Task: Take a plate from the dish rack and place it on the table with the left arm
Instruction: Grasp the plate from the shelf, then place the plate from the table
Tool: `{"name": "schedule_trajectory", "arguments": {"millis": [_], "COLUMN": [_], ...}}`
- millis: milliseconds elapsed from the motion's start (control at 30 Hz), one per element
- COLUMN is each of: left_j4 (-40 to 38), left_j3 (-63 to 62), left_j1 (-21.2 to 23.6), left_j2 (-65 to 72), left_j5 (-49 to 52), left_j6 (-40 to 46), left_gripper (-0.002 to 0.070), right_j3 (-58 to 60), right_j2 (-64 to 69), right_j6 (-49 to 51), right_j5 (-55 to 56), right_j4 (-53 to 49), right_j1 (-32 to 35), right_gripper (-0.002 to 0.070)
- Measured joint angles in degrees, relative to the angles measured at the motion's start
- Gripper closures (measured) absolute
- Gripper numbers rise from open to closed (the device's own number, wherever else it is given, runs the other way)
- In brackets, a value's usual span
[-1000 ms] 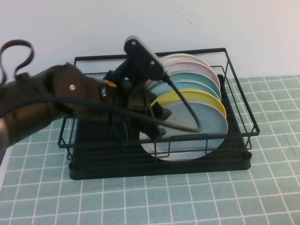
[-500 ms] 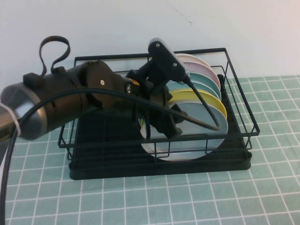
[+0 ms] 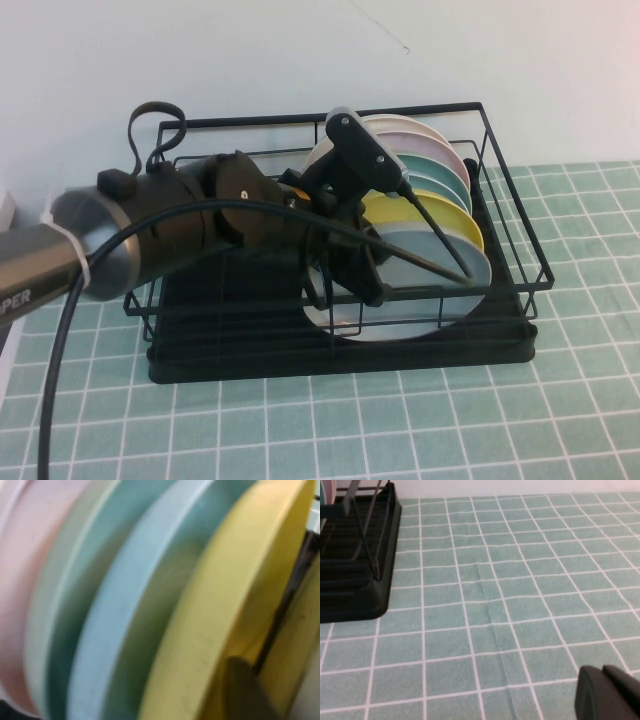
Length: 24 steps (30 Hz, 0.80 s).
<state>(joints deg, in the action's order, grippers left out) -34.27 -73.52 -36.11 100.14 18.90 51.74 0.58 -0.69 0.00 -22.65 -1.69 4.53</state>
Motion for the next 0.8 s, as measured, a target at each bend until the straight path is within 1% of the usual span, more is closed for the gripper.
{"name": "schedule_trajectory", "arguments": {"millis": [33,67,333,400,467,667,800], "left_j4": [0.26,0.89,1.24,1.61,1.39,0.51,0.42], "left_j3": [0.0,0.0,0.0,0.0,0.0,0.0,0.0], "left_j1": [0.0,0.0,-0.27,-0.27,-0.27,-0.27,-0.27], "left_j2": [0.0,0.0,-5.16,-8.35,-11.64,-21.59,-27.16], "left_j5": [-0.74,-1.23,-0.68,0.2,0.29,4.5,10.14], "left_j6": [-0.4,-0.4,-1.36,-1.38,-1.38,-2.1,-7.63], "left_gripper": [0.0493,0.052,0.0524,0.0531,0.0568,0.0566,0.0566], "right_j3": [0.0,0.0,0.0,0.0,0.0,0.0,0.0], "right_j2": [0.0,0.0,0.0,0.0,0.0,0.0,0.0], "right_j6": [0.0,0.0,0.0,0.0,0.0,0.0,0.0], "right_j5": [0.0,0.0,0.0,0.0,0.0,0.0,0.0], "right_j4": [0.0,0.0,0.0,0.0,0.0,0.0,0.0], "right_j1": [0.0,0.0,0.0,0.0,0.0,0.0,0.0], "right_gripper": [0.0678,0.0678,0.0678,0.0678,0.0678,0.0678,0.0678]}}
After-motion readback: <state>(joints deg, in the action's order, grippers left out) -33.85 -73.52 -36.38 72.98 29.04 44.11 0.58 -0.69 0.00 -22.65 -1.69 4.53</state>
